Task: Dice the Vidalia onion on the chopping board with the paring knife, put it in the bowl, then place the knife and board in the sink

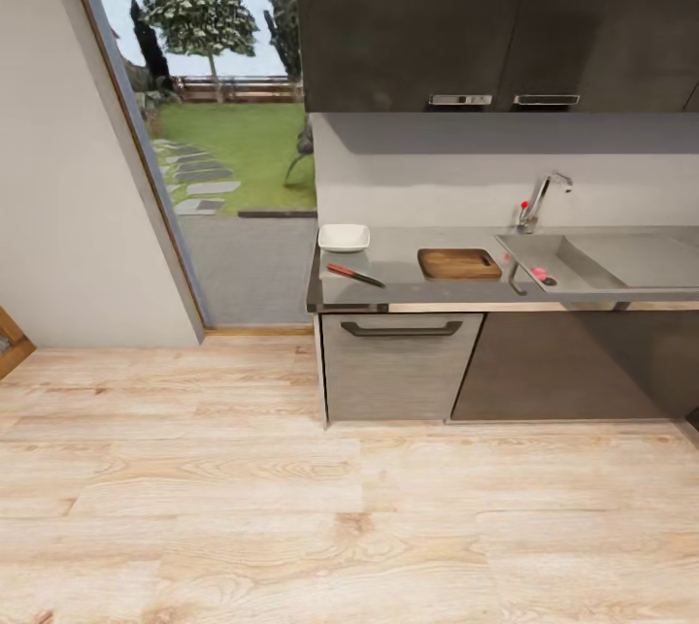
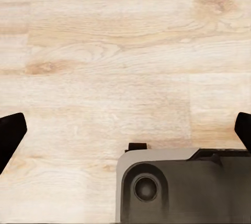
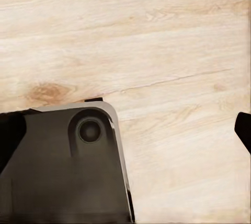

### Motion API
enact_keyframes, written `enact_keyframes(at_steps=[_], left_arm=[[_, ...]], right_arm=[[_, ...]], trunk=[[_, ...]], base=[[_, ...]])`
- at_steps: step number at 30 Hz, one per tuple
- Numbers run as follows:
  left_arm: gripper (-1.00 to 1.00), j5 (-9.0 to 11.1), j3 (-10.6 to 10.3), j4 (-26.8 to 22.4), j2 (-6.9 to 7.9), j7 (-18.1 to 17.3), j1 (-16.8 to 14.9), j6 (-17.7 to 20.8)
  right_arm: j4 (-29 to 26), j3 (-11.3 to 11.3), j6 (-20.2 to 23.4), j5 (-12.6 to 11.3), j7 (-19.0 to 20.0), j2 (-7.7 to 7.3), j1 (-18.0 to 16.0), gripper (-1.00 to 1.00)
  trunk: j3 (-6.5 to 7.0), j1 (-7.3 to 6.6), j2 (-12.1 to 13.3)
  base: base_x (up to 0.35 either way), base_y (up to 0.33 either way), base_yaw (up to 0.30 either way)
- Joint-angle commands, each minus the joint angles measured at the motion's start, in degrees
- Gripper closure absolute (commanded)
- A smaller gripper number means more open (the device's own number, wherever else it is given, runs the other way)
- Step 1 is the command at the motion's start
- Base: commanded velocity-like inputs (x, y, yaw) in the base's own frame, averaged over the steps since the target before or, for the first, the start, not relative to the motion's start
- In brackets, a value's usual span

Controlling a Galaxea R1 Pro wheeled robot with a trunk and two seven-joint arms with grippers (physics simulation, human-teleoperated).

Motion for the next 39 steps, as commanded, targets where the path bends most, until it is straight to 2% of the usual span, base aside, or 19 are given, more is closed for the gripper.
enact_keyframes(at_steps=[1, 6, 14, 17, 18, 19, 20, 21, 23, 26, 28, 31, 34, 36, 38, 39], left_arm=[[-1.0, 0.23, -0.15, -0.07, 0.07, 0.41, 0.01, -0.09], [-1.0, 1.52, -0.2, -0.07, 0.35, 1.14, 0.01, -0.12], [-1.0, 2.05, -0.23, 1.98, 0.32, 1.25, 0.01, 0.01], [-1.0, 2.08, -0.14, 4.6, 0.3, 1.31, 0.01, 2.43], [-1.0, 2.09, -0.13, 5.06, 0.36, 1.31, 0.01, 3.74], [-1.0, 2.08, -0.09, 5.91, 0.65, 1.25, 0.01, 10.45], [-1.0, 2.06, -0.09, 6.07, 0.74, 1.21, 0.01, 13.22], [-1.0, 2.01, -0.1, 6.21, 0.89, 1.16, 0.01, 18.16], [-1.0, 1.97, -0.08, 5.97, 1.1, 1.14, 0.01, 22.94], [-1.0, 1.94, -0.07, 5.4, 1.35, 1.21, 0.01, 26.14], [-1.0, 1.97, -0.06, 5.11, 1.56, 1.57, 0.01, 27.62], [-1.0, 2.14, -0.06, 5.0, 1.73, 1.98, 0.01, 28.35], [-1.0, 2.87, -0.09, 4.95, 1.79, 2.12, 0.01, 28.38], [-1.0, 3.09, -0.14, 4.96, 1.7, 2.09, 0.01, 27.73], [-1.0, 3.27, -0.17, 5.09, 1.57, 2.14, 0.01, 22.73], [-1.0, 3.29, -0.16, 5.08, 1.51, 2.2, 0.01, 20.8]], right_arm=[[-0.01, 0.49, 0.36, -0.41, -0.34, 0.04, -0.03, -1.0], [-1.26, 0.45, 2.88, -0.59, -0.51, 0.08, -0.01, -1.0], [-1.95, 0.29, 3.53, -0.63, -0.65, -0.26, 0.0, -1.0], [-2.27, 0.23, 5.58, -1.16, -0.74, -0.8, 0.0, -1.0], [-2.35, 0.22, 6.44, -1.47, -0.71, -0.98, 0.0, -1.0], [-3.23, 0.21, 9.95, -2.85, -0.56, -1.69, 0.0, -1.0], [-3.77, 0.21, 11.25, -3.43, -0.5, -1.92, 0.0, -1.0], [-4.93, 0.2, 13.68, -4.57, -0.37, -2.31, 0.0, -1.0], [-6.27, 0.2, 16.7, -6.12, 0.0, -2.67, 0.0, -1.0], [-7.27, 0.2, 19.86, -7.24, 0.89, -3.24, 0.0, -1.0], [-7.91, 0.15, 22.96, -7.77, 1.83, -4.36, 0.0, -1.0], [-10.15, 0.16, 27.33, -8.01, 3.35, -5.75, 0.0, -1.0], [-11.9, 0.24, 29.87, -7.94, 4.55, -6.24, 0.0, -1.0], [-12.16, 0.3, 28.52, -7.86, 4.75, -6.26, 0.0, -1.0], [-12.72, 0.28, 23.09, -7.72, 4.66, -6.49, 0.0, -1.0], [-13.34, 0.25, 22.29, -7.71, 4.59, -6.61, -0.02, -1.0]], trunk=[[-0.1, 0.03, -0.1], [-0.1, 0.03, -0.1], [-0.1, 0.03, -0.1], [-0.1, 0.03, -0.1], [-0.1, 0.03, -0.1], [-0.1, 0.03, -0.1], [-0.1, 0.03, -0.1], [-0.1, 0.03, -0.1], [-0.1, 0.03, -0.1], [-0.1, 0.03, -0.1], [-0.1, 0.03, -0.1], [-0.1, 0.03, -0.1], [-0.1, 0.03, -0.1], [-0.1, 0.03, -0.1], [-0.1, 0.03, -0.1], [-0.1, 0.03, -0.1]], base=[[0.0, 0.0, 0.0], [0.0, 0.0, 0.0], [0.0, 0.0, 0.0], [0.0, 0.0, 0.0], [0.0, 0.0, 0.0], [0.0, 0.0, 0.0], [0.0, 0.0, 0.0], [0.0, 0.0, 0.0], [0.0, 0.0, 0.0], [0.0, 0.0, 0.0], [0.0, 0.0, 0.0], [0.0, 0.0, 0.0], [0.0, 0.0, 0.0], [0.0, 0.0, 0.0], [0.0, 0.0, 0.0], [0.0, 0.0, 0.0]])
